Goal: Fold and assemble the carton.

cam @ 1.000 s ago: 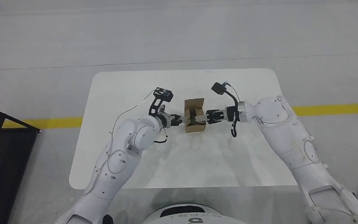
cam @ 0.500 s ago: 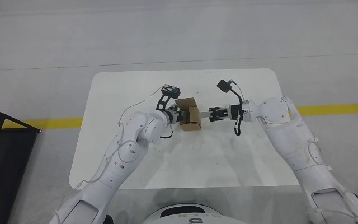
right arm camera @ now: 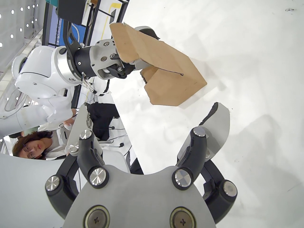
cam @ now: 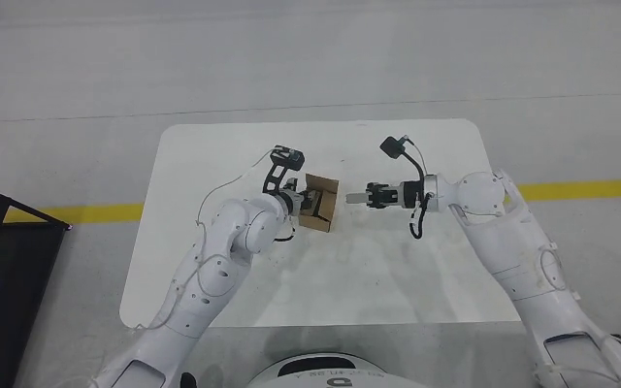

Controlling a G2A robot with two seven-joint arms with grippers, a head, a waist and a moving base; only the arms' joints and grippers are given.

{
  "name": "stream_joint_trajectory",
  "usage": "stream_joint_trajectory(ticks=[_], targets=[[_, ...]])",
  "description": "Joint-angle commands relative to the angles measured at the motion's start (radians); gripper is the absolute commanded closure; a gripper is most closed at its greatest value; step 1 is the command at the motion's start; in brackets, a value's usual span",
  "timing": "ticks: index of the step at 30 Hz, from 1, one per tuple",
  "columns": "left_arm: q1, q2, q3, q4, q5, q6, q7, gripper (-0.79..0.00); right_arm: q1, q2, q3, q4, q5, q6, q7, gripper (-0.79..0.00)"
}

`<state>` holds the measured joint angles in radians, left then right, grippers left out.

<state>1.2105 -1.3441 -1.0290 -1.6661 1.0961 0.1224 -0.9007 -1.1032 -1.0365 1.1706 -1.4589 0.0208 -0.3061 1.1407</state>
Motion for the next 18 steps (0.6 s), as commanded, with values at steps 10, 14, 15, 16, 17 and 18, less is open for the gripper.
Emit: stream_joint_trajectory(ticks=[10,14,15,16,17,18], targets=[[0.073,0.030,-0.211,0.004,-0.121,-0.047,0.074,-0.785,-0.011,0.014,0.003,-0.049,-0.114,-0.067,0.007,-0.785],[0.004,0.024,-0.209,0.061,-0.174,-0.057,0.095,-0.785,-0.024,0.016,-0.027,-0.102,-0.252,-0.096,-0.042,-0.785],[-0.021,0.021,-0.202,0.083,-0.192,-0.054,0.100,-0.785,-0.027,0.015,-0.041,-0.114,-0.292,-0.103,-0.051,-0.785],[-0.051,0.017,-0.193,0.111,-0.199,-0.046,0.107,-0.785,-0.028,0.015,-0.054,-0.125,-0.333,-0.108,-0.065,-0.785],[-0.079,0.013,-0.181,0.137,-0.210,-0.042,0.116,-0.785,-0.030,0.014,-0.067,-0.133,-0.369,-0.110,-0.078,-0.785],[-0.103,0.009,-0.171,0.161,-0.232,-0.043,0.123,-0.785,-0.031,0.013,-0.081,-0.140,-0.409,-0.110,-0.084,-0.785]])
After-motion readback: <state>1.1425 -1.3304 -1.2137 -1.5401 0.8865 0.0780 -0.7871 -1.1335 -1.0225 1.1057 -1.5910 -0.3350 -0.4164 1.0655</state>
